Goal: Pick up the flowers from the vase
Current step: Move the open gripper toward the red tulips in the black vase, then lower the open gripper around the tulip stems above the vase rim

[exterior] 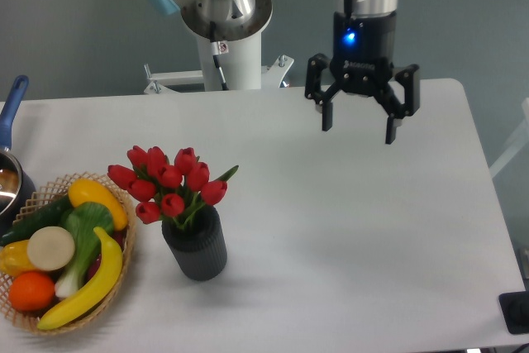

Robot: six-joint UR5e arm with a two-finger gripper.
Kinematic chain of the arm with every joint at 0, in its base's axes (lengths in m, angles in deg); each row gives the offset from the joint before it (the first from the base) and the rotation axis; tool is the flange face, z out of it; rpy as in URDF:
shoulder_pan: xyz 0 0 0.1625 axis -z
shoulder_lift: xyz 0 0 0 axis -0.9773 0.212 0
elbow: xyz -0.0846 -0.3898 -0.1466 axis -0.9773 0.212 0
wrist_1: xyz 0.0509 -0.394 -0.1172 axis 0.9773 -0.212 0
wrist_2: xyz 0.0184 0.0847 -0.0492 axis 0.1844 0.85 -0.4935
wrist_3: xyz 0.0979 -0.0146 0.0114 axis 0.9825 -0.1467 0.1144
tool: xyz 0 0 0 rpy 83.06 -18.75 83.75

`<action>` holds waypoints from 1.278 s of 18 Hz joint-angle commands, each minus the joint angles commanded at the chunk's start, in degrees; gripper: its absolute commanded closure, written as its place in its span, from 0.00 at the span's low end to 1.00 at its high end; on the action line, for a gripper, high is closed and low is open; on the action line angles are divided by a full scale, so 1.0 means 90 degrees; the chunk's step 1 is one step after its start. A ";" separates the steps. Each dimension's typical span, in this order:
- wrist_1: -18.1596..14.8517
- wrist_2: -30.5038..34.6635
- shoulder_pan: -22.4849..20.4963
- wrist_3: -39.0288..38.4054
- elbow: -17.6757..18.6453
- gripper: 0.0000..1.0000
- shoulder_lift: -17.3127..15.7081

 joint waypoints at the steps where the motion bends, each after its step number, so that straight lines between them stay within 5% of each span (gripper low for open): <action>1: 0.0010 0.0000 0.0019 -0.0195 0.0010 0.00 0.0087; 12: 0.0117 -0.0059 0.0244 -0.0177 0.0683 0.00 0.0108; 23: 0.0137 -0.0078 0.1035 -0.0109 0.1455 0.00 0.0098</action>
